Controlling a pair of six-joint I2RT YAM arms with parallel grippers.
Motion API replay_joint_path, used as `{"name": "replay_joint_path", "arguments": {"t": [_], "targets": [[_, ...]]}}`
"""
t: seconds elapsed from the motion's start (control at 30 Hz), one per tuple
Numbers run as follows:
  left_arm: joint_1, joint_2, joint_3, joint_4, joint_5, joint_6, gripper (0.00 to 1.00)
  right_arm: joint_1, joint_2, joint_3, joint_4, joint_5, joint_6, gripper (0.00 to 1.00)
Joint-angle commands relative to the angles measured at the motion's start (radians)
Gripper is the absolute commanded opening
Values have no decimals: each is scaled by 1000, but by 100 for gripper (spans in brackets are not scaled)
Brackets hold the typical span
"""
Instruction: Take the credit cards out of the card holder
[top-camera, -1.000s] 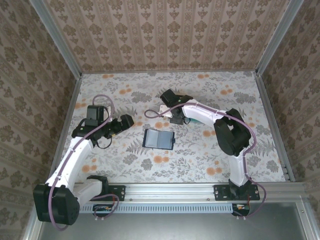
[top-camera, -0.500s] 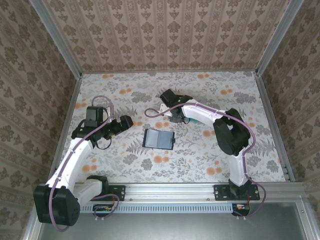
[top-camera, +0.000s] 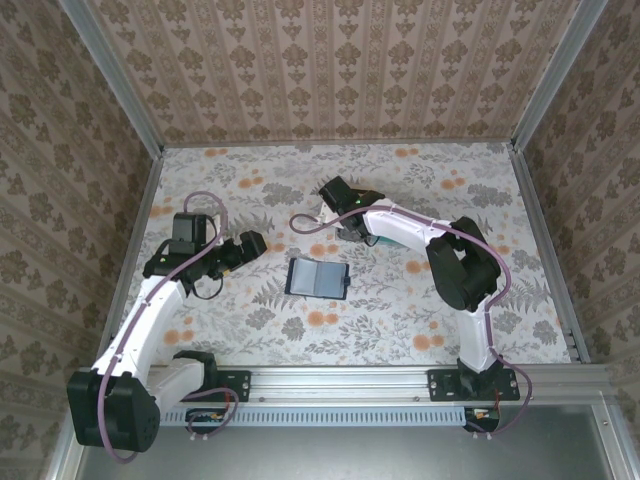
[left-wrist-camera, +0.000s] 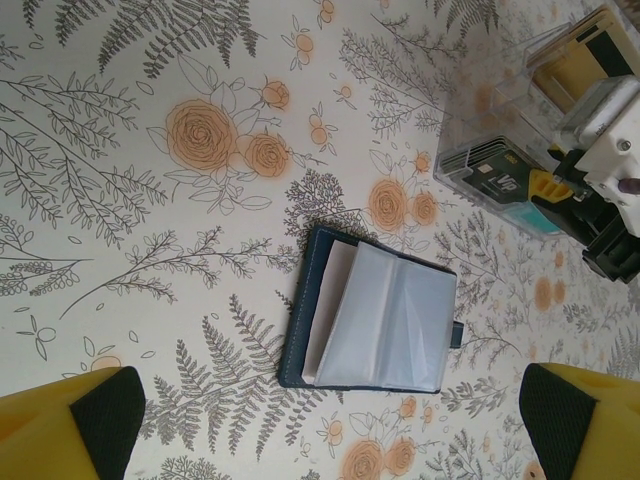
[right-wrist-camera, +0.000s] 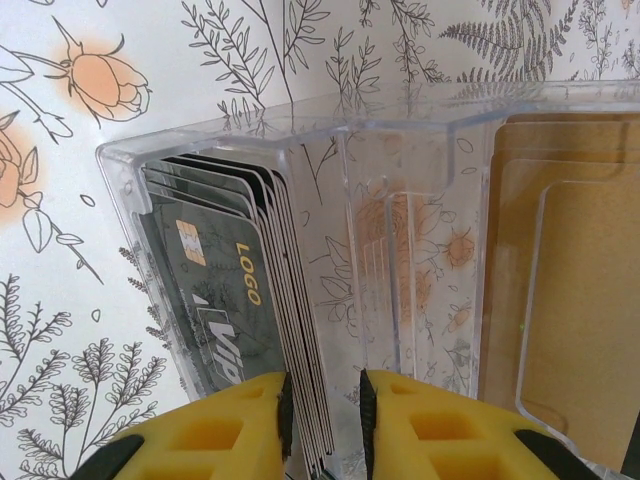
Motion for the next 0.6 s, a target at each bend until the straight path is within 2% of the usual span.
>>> {"name": "replay_joint_path", "arguments": {"t": [0.0,0.27,0.47,0.57], "targets": [[5,-2,-12,-1,23,-4,100,-8,-13,13,12,23,31,28],[5,25,-11,8,42,0,100,-6,-108,-26,1,-7,127,33],[-1,69,-11,42,60,-7,100,7,-212,-72,-53,-106,309,33],[-8,106,-11,69,80,-16,100,12,-269,-102,-71,-200,443,32]]}}
